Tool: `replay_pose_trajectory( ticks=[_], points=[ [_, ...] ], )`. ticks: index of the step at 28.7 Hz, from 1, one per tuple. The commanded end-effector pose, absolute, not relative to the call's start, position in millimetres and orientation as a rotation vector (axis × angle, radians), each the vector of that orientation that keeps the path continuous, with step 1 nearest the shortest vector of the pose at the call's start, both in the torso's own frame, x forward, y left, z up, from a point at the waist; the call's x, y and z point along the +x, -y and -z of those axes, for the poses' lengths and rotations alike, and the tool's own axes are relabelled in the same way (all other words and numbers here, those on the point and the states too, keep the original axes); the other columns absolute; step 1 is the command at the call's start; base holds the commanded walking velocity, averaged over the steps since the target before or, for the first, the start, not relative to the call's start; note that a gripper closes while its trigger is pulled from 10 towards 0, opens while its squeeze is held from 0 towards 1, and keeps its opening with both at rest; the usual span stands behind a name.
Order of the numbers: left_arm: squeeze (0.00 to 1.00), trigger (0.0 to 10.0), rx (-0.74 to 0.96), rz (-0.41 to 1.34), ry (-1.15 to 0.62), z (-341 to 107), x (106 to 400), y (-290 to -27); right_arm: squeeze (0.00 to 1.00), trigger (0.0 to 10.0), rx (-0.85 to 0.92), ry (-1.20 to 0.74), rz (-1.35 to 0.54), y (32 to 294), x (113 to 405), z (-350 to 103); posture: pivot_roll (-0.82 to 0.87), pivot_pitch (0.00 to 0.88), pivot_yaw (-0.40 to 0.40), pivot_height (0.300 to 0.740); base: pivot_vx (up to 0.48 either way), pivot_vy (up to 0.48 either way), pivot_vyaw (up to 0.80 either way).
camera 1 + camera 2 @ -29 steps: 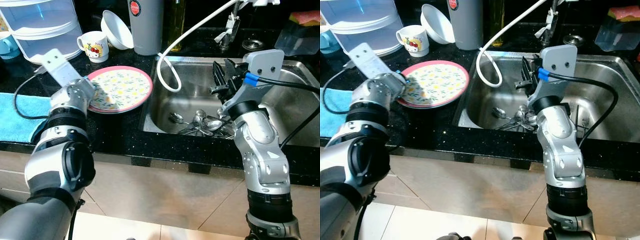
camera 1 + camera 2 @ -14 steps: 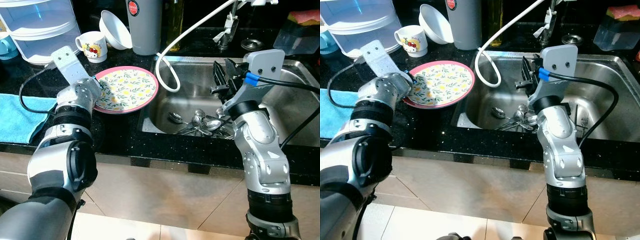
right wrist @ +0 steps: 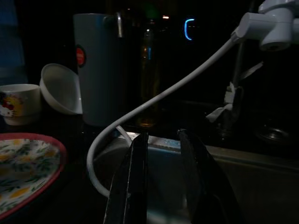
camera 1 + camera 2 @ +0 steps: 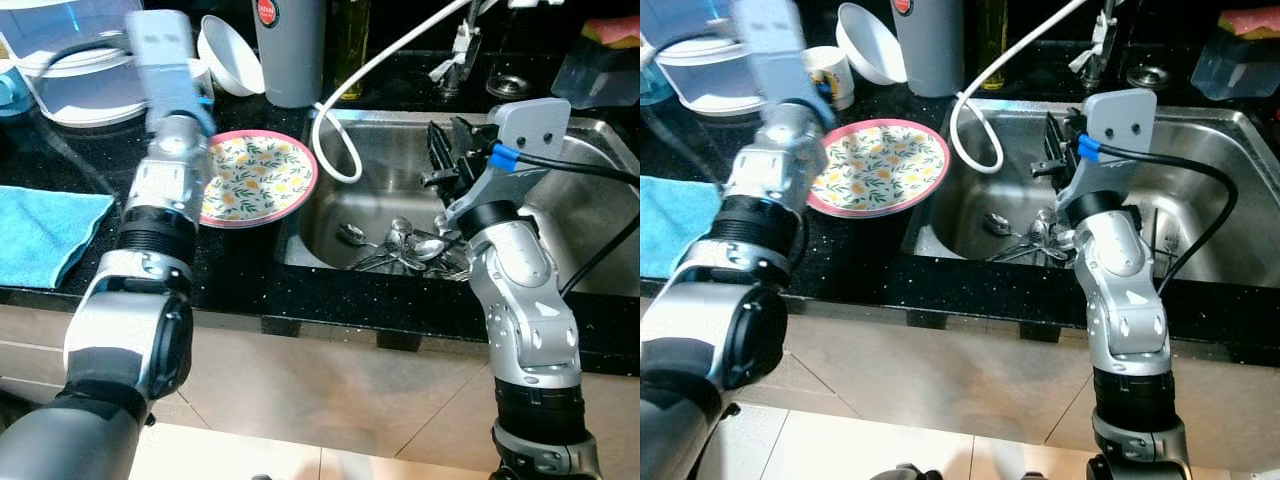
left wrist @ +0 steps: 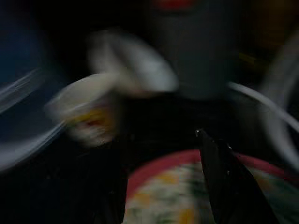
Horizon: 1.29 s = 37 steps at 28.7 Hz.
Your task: Kitchen organization
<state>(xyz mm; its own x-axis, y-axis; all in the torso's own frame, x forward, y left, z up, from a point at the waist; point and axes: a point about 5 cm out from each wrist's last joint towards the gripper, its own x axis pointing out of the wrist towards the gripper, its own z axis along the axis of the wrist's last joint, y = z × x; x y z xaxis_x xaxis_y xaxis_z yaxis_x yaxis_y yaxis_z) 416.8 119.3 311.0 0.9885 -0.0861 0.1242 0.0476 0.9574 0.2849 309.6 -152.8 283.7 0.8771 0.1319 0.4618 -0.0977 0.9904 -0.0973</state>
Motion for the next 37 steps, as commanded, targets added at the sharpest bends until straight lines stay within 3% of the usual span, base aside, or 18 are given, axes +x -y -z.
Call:
replay_pose_trajectory(
  ticks=[1, 5, 18, 23, 37],
  points=[
    [0.0, 10.0, 0.405, 0.149, 0.094, -303, 415, -118, 0.0, 10.0, -0.069, 0.495, -0.129, 151, 310, -285, 0.03, 0.118, 0.07, 0.74, 0.0, 0.0, 0.0],
    [0.0, 10.0, 0.612, 0.321, 0.01, -290, 412, -123, 0.0, 10.0, -0.066, 0.496, -0.136, 149, 310, -285, 0.04, 0.107, 0.066, 0.74, 0.0, 0.0, 0.0],
    [0.0, 10.0, 0.605, 0.719, -0.098, -294, 378, -110, 0.0, 10.0, -0.068, 0.497, -0.144, 148, 310, -284, 0.04, 0.102, 0.063, 0.74, 0.0, 0.0, 0.0],
    [0.0, 10.0, 0.643, 0.772, -0.156, -290, 369, -114, 0.0, 10.0, -0.068, 0.496, -0.145, 148, 311, -284, 0.05, 0.108, 0.067, 0.74, 0.0, 0.0, 0.0],
    [0.0, 10.0, 0.659, 0.67, -0.244, -270, 367, -102, 0.0, 10.0, -0.061, 0.492, -0.143, 148, 312, -283, 0.05, 0.123, 0.066, 0.74, 0.0, 0.0, 0.0]
  ],
)
